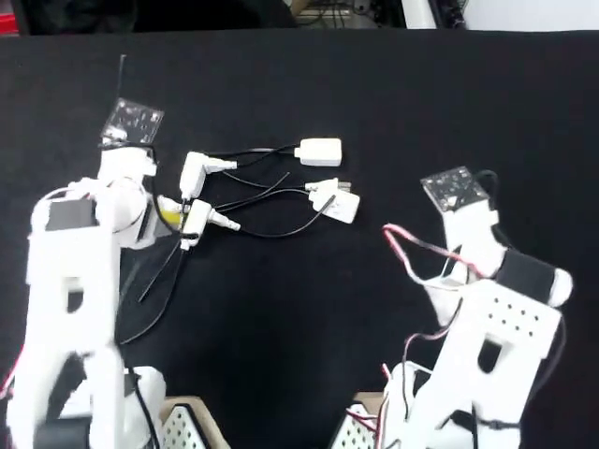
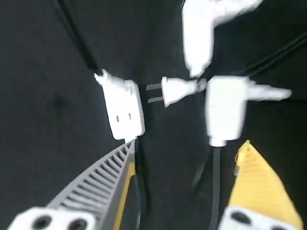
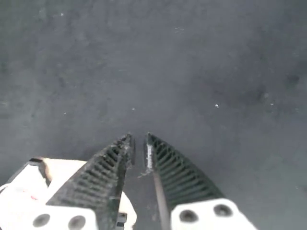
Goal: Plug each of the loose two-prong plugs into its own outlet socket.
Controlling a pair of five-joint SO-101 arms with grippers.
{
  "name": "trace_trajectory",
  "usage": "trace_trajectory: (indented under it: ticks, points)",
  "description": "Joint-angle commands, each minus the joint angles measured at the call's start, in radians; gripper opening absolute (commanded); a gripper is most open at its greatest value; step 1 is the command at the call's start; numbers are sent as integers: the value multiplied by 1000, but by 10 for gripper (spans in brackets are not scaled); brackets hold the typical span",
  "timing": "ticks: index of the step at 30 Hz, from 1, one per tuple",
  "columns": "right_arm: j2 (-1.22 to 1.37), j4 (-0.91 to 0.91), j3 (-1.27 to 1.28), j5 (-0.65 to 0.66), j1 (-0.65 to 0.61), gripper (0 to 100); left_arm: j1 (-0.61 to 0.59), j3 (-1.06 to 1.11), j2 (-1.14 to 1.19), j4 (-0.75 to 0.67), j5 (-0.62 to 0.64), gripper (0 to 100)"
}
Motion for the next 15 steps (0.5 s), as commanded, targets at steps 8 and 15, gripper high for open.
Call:
trace_trajectory:
  ticks: [8,15]
  points:
    - [469,-77,-352,-2,222,39,516,-105,-87,-40,126,324]
    - [736,-63,-556,8,301,39,627,-257,465,-209,-124,324]
